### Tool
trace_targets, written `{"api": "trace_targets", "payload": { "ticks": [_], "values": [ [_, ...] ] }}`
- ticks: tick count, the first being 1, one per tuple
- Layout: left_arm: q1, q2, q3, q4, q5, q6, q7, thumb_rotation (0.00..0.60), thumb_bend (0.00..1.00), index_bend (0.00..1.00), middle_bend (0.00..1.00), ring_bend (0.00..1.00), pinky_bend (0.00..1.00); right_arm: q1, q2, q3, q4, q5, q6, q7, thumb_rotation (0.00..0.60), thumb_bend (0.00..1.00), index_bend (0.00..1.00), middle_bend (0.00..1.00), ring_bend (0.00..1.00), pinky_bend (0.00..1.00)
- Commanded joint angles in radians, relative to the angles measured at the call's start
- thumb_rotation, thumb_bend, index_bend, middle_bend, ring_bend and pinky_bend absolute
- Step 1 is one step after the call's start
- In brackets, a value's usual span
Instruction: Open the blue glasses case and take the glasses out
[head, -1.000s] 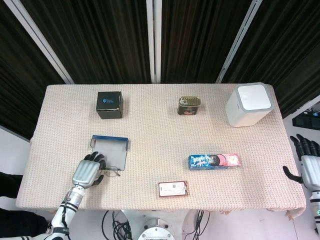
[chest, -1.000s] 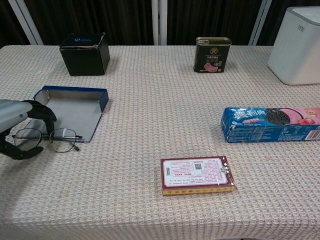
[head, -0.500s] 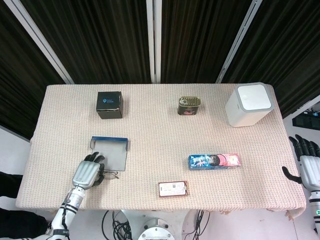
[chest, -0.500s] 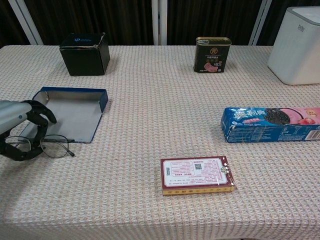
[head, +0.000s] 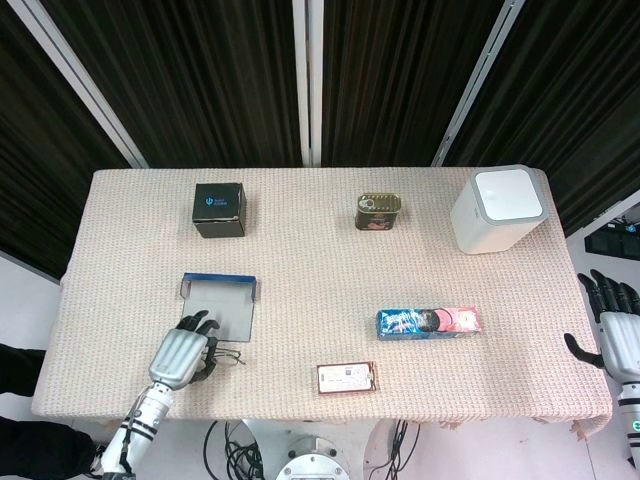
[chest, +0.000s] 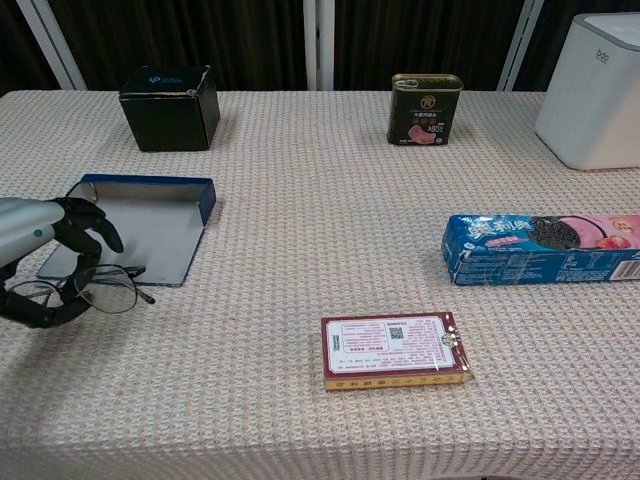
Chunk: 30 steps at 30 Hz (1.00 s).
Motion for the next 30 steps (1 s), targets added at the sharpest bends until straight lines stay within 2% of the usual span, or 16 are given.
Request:
{"api": "trace_targets", "payload": {
  "ticks": [1, 4, 7, 9, 11, 13, 16, 24, 30],
  "values": [
    [0.001, 0.003, 0.015, -0.014, 0.011, -0.012, 0.025, 0.6, 0.39, 0.71, 0.26, 0.1, 0.22, 0.0, -0.001, -0.001, 0.002, 0.0, -0.001, 0.001, 0.6, 0.24, 0.0, 0.0, 0.0, 0.0],
    [0.001, -0.008, 0.016, -0.003, 0.006, -0.02, 0.053, 0.6, 0.38, 0.7, 0.25, 0.1, 0.22, -0.001, 0.0, -0.002, 0.003, -0.002, -0.001, 0.003, 0.6, 0.24, 0.0, 0.0, 0.0, 0.0],
    [-0.001, -0.013, 0.016, 0.011, 0.002, -0.032, 0.056, 0.6, 0.38, 0.62, 0.23, 0.1, 0.22, -0.003, 0.002, 0.0, 0.003, -0.001, 0.003, 0.006, 0.6, 0.24, 0.0, 0.0, 0.0, 0.0],
    [-0.004, -0.01, 0.016, 0.016, 0.011, -0.042, 0.042, 0.6, 0.37, 0.5, 0.22, 0.1, 0.22, -0.004, 0.004, 0.001, 0.004, 0.0, 0.006, 0.009, 0.6, 0.24, 0.0, 0.0, 0.0, 0.0],
    [-0.007, -0.007, 0.017, 0.024, 0.031, -0.046, 0.028, 0.6, 0.35, 0.3, 0.2, 0.1, 0.22, -0.004, 0.005, 0.002, 0.003, 0.0, 0.006, 0.01, 0.6, 0.24, 0.0, 0.0, 0.0, 0.0],
    [-0.011, -0.002, 0.021, 0.032, 0.048, -0.054, 0.017, 0.6, 0.34, 0.17, 0.19, 0.09, 0.22, -0.004, 0.005, 0.002, 0.003, -0.001, 0.006, 0.011, 0.6, 0.24, 0.0, 0.0, 0.0, 0.0],
    [-0.013, 0.004, 0.022, 0.032, 0.052, -0.064, 0.007, 0.6, 0.33, 0.08, 0.16, 0.08, 0.21, -0.003, 0.004, 0.002, 0.002, -0.002, 0.005, 0.009, 0.6, 0.24, 0.0, 0.0, 0.0, 0.0],
    [-0.014, 0.019, 0.021, 0.019, 0.039, -0.086, 0.008, 0.6, 0.33, 0.01, 0.14, 0.06, 0.21, -0.003, 0.005, 0.002, -0.001, -0.002, 0.007, 0.006, 0.6, 0.24, 0.0, 0.0, 0.0, 0.0],
    [-0.013, 0.031, 0.018, 0.0, 0.045, -0.084, 0.011, 0.6, 0.32, 0.0, 0.13, 0.05, 0.21, -0.004, 0.007, 0.003, -0.004, -0.004, 0.01, 0.006, 0.6, 0.24, 0.0, 0.0, 0.0, 0.0]
  ]
}}
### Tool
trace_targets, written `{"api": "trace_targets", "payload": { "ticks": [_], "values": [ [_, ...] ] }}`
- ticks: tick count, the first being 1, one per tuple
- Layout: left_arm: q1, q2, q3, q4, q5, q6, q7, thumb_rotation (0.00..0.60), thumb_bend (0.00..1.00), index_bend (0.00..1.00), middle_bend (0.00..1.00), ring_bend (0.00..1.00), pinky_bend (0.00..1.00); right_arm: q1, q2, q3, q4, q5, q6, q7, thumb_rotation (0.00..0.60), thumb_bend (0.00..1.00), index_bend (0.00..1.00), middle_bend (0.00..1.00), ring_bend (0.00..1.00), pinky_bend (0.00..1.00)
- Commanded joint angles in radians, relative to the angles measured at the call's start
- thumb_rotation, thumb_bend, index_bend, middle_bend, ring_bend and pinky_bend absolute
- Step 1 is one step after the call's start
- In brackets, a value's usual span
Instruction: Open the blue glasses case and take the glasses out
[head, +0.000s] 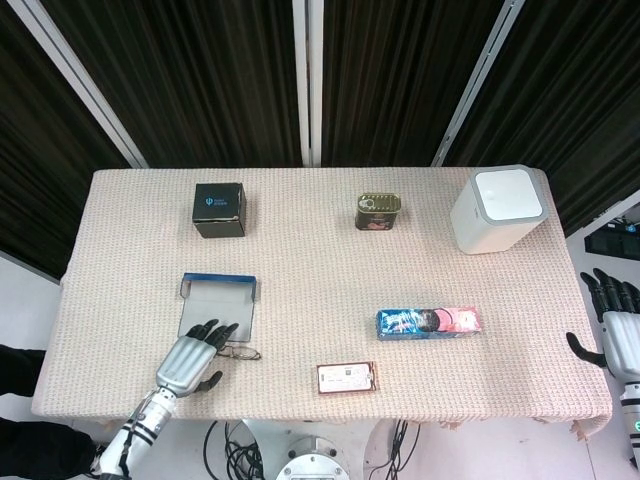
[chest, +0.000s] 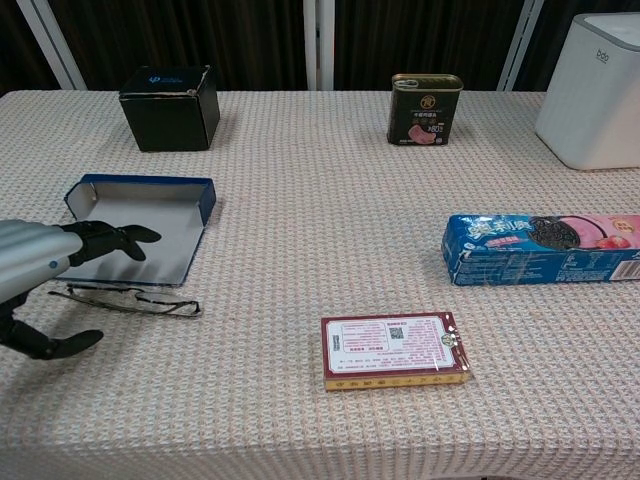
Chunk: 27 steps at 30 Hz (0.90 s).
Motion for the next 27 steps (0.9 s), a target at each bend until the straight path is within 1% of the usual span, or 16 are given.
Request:
{"api": "trace_targets", "payload": {
  "ticks": [1, 5, 8, 11, 13, 15, 18, 22, 27],
  "values": [
    [0.001, 0.008, -0.002, -0.012, 0.002, 0.004, 0.004, 0.6, 0.32, 0.0, 0.13, 0.05, 0.21, -0.001, 0.0, 0.001, 0.0, 0.0, 0.002, 0.001, 0.6, 0.24, 0.0, 0.0, 0.0, 0.0],
    [0.011, 0.029, -0.01, -0.045, 0.021, 0.038, 0.006, 0.6, 0.32, 0.01, 0.12, 0.04, 0.21, -0.002, 0.001, 0.002, 0.001, 0.0, 0.005, 0.003, 0.6, 0.24, 0.0, 0.0, 0.0, 0.0],
    [0.03, 0.057, -0.025, -0.075, 0.06, 0.103, -0.004, 0.6, 0.32, 0.01, 0.12, 0.04, 0.21, -0.003, 0.003, 0.003, 0.001, -0.002, 0.01, 0.006, 0.6, 0.24, 0.0, 0.0, 0.0, 0.0],
    [0.058, 0.088, -0.047, -0.081, 0.131, 0.203, -0.054, 0.6, 0.32, 0.03, 0.12, 0.04, 0.21, -0.007, 0.002, 0.006, 0.003, -0.006, 0.022, 0.01, 0.6, 0.24, 0.0, 0.0, 0.0, 0.0],
    [0.081, 0.115, -0.068, -0.054, 0.187, 0.287, -0.096, 0.6, 0.32, 0.05, 0.12, 0.04, 0.2, -0.01, -0.001, 0.007, 0.006, -0.013, 0.034, 0.011, 0.6, 0.24, 0.0, 0.0, 0.0, 0.0],
    [0.109, 0.141, -0.092, -0.015, 0.219, 0.372, -0.13, 0.6, 0.32, 0.06, 0.12, 0.04, 0.17, -0.014, -0.004, 0.007, 0.011, -0.024, 0.048, 0.011, 0.6, 0.24, 0.0, 0.0, 0.0, 0.0],
    [0.153, 0.194, -0.117, 0.007, 0.194, 0.443, -0.164, 0.6, 0.29, 0.07, 0.09, 0.0, 0.13, -0.019, -0.012, 0.005, 0.017, -0.035, 0.065, 0.007, 0.6, 0.24, 0.0, 0.0, 0.0, 0.0],
    [0.2, 0.28, -0.127, 0.004, 0.143, 0.471, -0.231, 0.6, 0.23, 0.07, 0.03, 0.0, 0.07, -0.026, -0.026, 0.003, 0.027, -0.045, 0.082, 0.005, 0.6, 0.24, 0.0, 0.0, 0.0, 0.0],
    [0.242, 0.343, -0.118, 0.035, 0.124, 0.479, -0.315, 0.6, 0.21, 0.07, 0.01, 0.0, 0.05, -0.031, -0.044, 0.004, 0.041, -0.044, 0.092, -0.001, 0.6, 0.24, 0.0, 0.0, 0.0, 0.0]
  ]
}}
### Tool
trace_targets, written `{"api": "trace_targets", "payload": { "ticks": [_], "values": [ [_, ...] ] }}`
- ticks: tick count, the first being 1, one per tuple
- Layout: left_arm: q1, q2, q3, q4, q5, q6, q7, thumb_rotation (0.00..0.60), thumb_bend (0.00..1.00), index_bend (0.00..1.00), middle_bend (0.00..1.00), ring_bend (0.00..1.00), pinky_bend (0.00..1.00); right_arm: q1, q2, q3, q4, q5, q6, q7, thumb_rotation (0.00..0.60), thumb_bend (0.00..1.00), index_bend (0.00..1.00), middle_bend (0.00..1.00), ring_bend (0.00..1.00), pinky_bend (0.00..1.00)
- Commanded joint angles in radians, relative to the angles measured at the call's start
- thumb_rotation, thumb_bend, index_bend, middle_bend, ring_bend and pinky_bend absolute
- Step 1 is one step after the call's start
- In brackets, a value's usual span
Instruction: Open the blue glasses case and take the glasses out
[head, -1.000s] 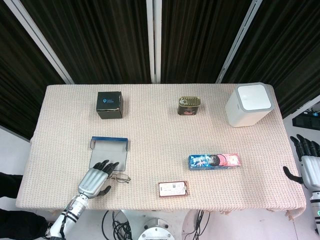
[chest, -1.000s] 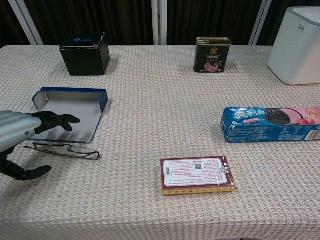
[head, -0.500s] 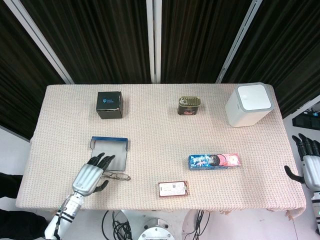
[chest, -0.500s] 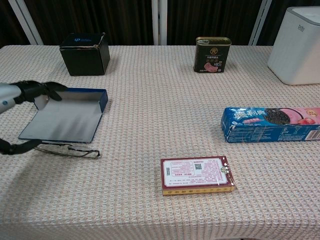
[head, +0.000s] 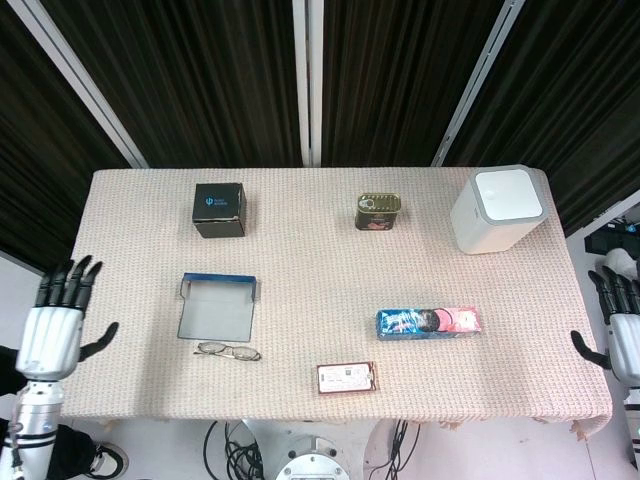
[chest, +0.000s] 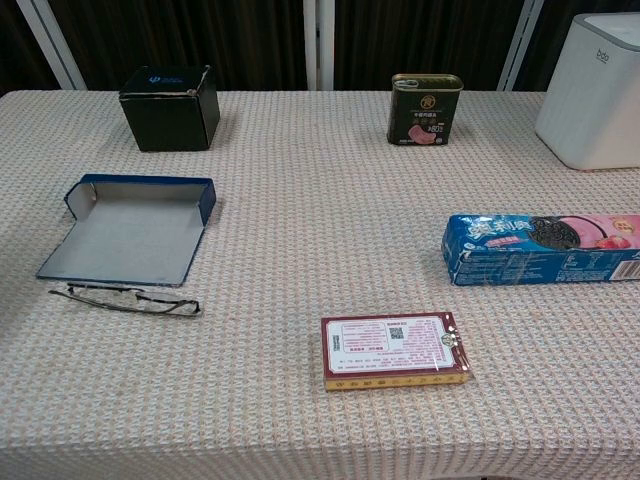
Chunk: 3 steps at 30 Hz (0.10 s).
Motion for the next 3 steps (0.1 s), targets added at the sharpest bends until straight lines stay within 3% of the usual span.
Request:
{"api": "trace_targets", "payload": {
  "ticks": [1, 3],
  "values": [
    [0.032, 0.035, 0.003, 0.028, -0.016, 0.006, -0.048, 0.6, 0.21, 0.07, 0.01, 0.0, 0.05, -0.001, -0.006, 0.001, 0.002, 0.002, 0.002, -0.003, 0.6, 0.24, 0.0, 0.0, 0.0, 0.0],
    [0.039, 0.045, 0.007, 0.038, -0.02, -0.005, -0.064, 0.6, 0.21, 0.07, 0.01, 0.0, 0.05, -0.001, -0.008, 0.001, 0.0, 0.002, 0.001, -0.009, 0.6, 0.24, 0.0, 0.0, 0.0, 0.0]
  ]
}}
